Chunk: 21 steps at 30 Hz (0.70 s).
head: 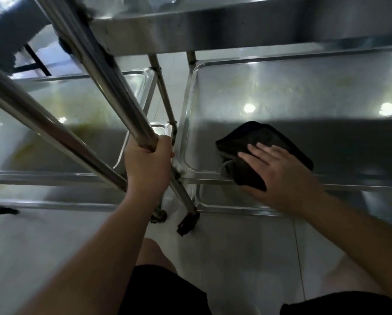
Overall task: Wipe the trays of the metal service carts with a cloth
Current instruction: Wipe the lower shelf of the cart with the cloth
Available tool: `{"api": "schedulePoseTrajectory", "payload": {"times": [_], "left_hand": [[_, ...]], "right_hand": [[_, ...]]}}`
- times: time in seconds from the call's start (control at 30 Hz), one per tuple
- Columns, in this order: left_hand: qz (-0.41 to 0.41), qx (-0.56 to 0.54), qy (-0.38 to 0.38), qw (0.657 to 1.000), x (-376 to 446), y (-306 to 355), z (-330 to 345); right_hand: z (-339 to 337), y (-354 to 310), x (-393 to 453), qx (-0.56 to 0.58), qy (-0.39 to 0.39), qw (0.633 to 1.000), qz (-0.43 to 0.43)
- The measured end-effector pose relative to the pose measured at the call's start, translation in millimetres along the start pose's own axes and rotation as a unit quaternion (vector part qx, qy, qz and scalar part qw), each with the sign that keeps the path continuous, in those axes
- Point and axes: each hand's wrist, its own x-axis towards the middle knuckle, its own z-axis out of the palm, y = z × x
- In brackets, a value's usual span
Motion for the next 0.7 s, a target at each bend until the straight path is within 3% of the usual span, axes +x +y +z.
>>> {"api": "schedulePoseTrajectory", "payload": {"times": [0.17,0.3,0.43,0.5,0.6,0.7], "left_hand": [[-0.045,0.001,-0.007,0.999,-2,4,-2],[-0.106,0.043,-0.041,0.993,0,8,-9],[-0.174,0.131,-0.084,0.972,0,28,-17],[-0.195,0.246,-0.15,0.938,-2,46,-28],[-0.202,0.453,-0.302,0.814,-27,86,-57],[-0.182,0.504,-0.397,0.745,-75,140,-88]], "right_hand": [[-8,-9,-4,0.048,0.031,0.998,-0.019],[-25,-33,-20,0.074,0.018,0.997,0.024],[-76,-48,-18,0.056,-0.14,0.985,0.083],[-105,-56,-29,0.048,-0.253,0.961,0.102],[-153,-71,-63,0.082,-0.378,0.91,0.15],[-219,-85,-103,0.096,-0.474,0.861,0.158]]}}
